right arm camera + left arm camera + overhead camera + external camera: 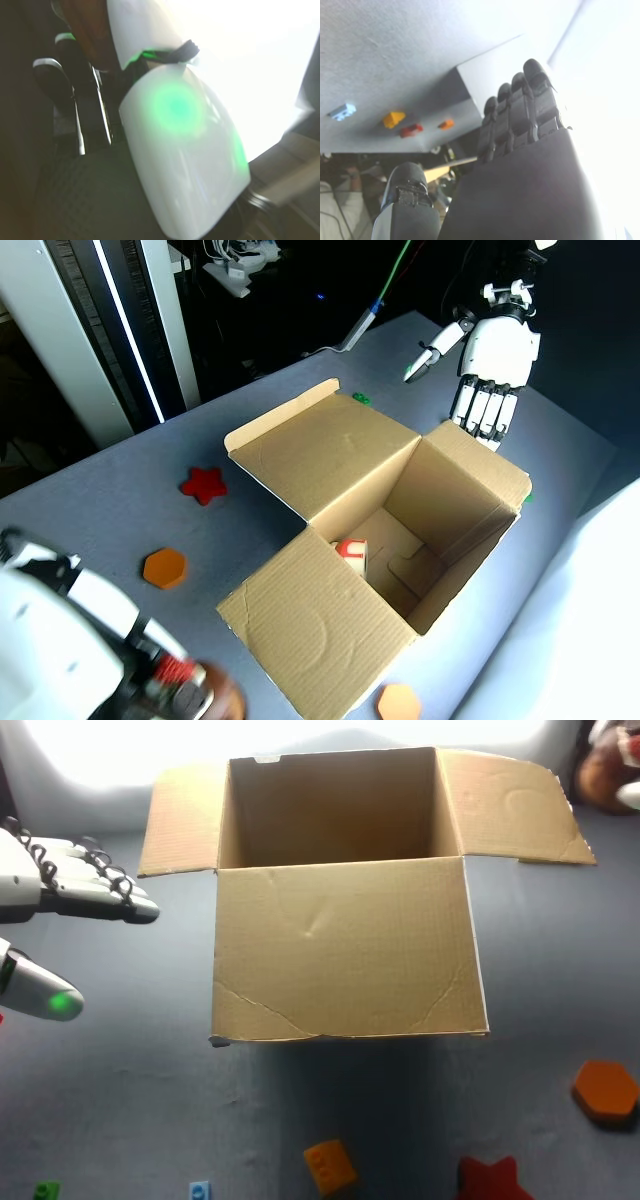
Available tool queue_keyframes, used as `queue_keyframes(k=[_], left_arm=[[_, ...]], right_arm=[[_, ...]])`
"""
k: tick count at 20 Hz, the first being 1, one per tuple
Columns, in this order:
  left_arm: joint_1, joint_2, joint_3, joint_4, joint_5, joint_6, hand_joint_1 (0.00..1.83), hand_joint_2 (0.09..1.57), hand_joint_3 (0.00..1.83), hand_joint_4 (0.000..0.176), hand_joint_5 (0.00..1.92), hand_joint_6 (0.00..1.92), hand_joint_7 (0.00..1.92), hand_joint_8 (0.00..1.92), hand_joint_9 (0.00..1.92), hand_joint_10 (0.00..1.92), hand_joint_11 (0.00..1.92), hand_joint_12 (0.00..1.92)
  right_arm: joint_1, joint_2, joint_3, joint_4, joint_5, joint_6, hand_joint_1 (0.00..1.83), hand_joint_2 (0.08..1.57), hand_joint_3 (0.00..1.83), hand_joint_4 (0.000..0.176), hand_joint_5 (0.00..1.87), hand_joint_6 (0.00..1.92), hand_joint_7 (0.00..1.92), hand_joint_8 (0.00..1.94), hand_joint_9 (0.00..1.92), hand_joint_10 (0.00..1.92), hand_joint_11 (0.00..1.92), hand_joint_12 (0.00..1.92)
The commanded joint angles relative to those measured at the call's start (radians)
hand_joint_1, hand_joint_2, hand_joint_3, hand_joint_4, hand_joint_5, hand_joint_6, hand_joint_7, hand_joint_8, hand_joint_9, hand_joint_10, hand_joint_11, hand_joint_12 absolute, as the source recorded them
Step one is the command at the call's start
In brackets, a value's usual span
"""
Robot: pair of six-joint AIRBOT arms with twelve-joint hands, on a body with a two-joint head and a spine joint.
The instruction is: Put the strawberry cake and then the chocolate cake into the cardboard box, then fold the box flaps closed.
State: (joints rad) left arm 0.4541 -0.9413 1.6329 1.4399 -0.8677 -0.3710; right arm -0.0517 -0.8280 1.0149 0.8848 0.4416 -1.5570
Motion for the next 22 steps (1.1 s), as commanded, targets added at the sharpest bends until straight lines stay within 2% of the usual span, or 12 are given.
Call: queue_keyframes(k=[1, 6, 7, 8, 9, 10, 13, 15, 19, 20, 21, 22], left_arm=[[-0.004, 0.003, 0.004, -0.076, -0.016, -0.001, 0.00, 1.10, 0.01, 0.000, 0.08, 0.00, 0.10, 0.00, 0.09, 0.00, 0.00, 0.47], [-0.004, -0.007, 0.002, -0.096, 0.000, 0.003, 0.00, 1.10, 0.00, 0.000, 0.08, 0.00, 0.07, 0.00, 0.06, 0.00, 0.00, 0.42], [-0.004, -0.009, 0.003, -0.096, 0.009, 0.007, 0.00, 1.10, 0.00, 0.000, 0.08, 0.00, 0.08, 0.00, 0.06, 0.00, 0.00, 0.41], [-0.004, -0.012, 0.004, -0.096, 0.013, 0.007, 0.00, 1.11, 0.00, 0.000, 0.08, 0.00, 0.08, 0.00, 0.06, 0.00, 0.00, 0.39], [-0.004, -0.014, 0.004, -0.096, 0.015, 0.007, 0.00, 1.11, 0.00, 0.000, 0.07, 0.00, 0.07, 0.00, 0.05, 0.00, 0.00, 0.38], [-0.004, -0.014, 0.003, -0.096, 0.015, 0.007, 0.00, 1.10, 0.00, 0.000, 0.08, 0.00, 0.08, 0.00, 0.06, 0.00, 0.00, 0.42], [-0.001, -0.015, 0.002, -0.096, 0.019, 0.017, 0.00, 1.11, 0.00, 0.000, 0.07, 0.00, 0.07, 0.00, 0.05, 0.00, 0.00, 0.40], [0.003, -0.015, 0.003, -0.096, 0.027, 0.024, 0.00, 1.11, 0.00, 0.000, 0.07, 0.00, 0.08, 0.00, 0.07, 0.01, 0.00, 0.46], [0.002, -0.016, 0.003, -0.096, 0.030, 0.024, 0.00, 1.12, 0.00, 0.000, 0.07, 0.00, 0.10, 0.01, 0.09, 0.01, 0.00, 0.46], [0.002, -0.016, 0.003, -0.096, 0.031, 0.024, 0.00, 1.10, 0.00, 0.000, 0.07, 0.00, 0.11, 0.01, 0.09, 0.01, 0.00, 0.46], [0.001, -0.016, 0.004, -0.096, 0.033, 0.024, 0.00, 1.10, 0.00, 0.000, 0.09, 0.01, 0.12, 0.01, 0.11, 0.01, 0.00, 0.50], [0.001, -0.016, 0.004, -0.097, 0.034, 0.024, 0.00, 1.11, 0.00, 0.000, 0.09, 0.00, 0.12, 0.00, 0.11, 0.01, 0.00, 0.48]], right_arm=[[0.022, 0.005, 0.010, -0.090, 0.089, 0.041, 1.34, 1.21, 0.00, 0.000, 0.85, 1.15, 0.79, 1.32, 0.63, 1.58, 0.36, 1.91], [0.064, -0.101, 0.065, -0.309, 0.115, 0.208, 1.34, 1.22, 0.00, 0.000, 0.84, 1.13, 0.75, 1.41, 0.61, 1.60, 0.39, 1.92], [0.072, -0.123, 0.078, -0.335, 0.115, 0.224, 1.33, 1.21, 0.00, 0.000, 0.87, 1.13, 0.78, 1.36, 0.63, 1.58, 0.38, 1.89], [0.075, -0.141, 0.094, -0.388, 0.115, 0.267, 1.21, 1.20, 0.00, 0.000, 0.87, 1.14, 0.78, 1.39, 0.59, 1.50, 0.36, 1.89], [0.076, -0.157, 0.109, -0.446, 0.117, 0.314, 1.30, 1.21, 0.01, 0.000, 0.86, 1.17, 0.79, 1.33, 0.62, 1.57, 0.34, 1.92], [0.075, -0.172, 0.124, -0.500, 0.122, 0.373, 1.20, 1.21, 0.01, 0.000, 0.85, 1.19, 0.77, 1.38, 0.57, 1.52, 0.32, 1.92], [0.076, -0.214, 0.157, -0.622, 0.140, 0.481, 1.19, 1.18, 0.00, 0.000, 0.93, 1.07, 0.79, 1.37, 0.58, 1.49, 0.37, 1.89], [0.065, -0.237, 0.169, -0.707, 0.148, 0.547, 1.21, 1.18, 0.00, 0.000, 0.91, 1.14, 0.81, 1.30, 0.62, 1.41, 0.39, 1.83], [0.003, -0.277, 0.181, -0.759, 0.213, 0.601, 1.19, 1.19, 0.00, 0.006, 0.90, 1.13, 0.81, 1.33, 0.60, 1.39, 0.38, 1.84], [-0.007, -0.286, 0.183, -0.761, 0.219, 0.601, 1.32, 1.21, 0.01, 0.000, 0.85, 1.19, 0.81, 1.32, 0.63, 1.54, 0.36, 1.87], [-0.023, -0.298, 0.188, -0.763, 0.244, 0.601, 1.33, 1.21, 0.01, 0.000, 0.86, 1.18, 0.80, 1.33, 0.62, 1.56, 0.36, 1.88], [-0.030, -0.304, 0.190, -0.763, 0.256, 0.603, 1.21, 1.20, 0.01, 0.000, 0.87, 1.17, 0.78, 1.38, 0.57, 1.51, 0.35, 1.88]])
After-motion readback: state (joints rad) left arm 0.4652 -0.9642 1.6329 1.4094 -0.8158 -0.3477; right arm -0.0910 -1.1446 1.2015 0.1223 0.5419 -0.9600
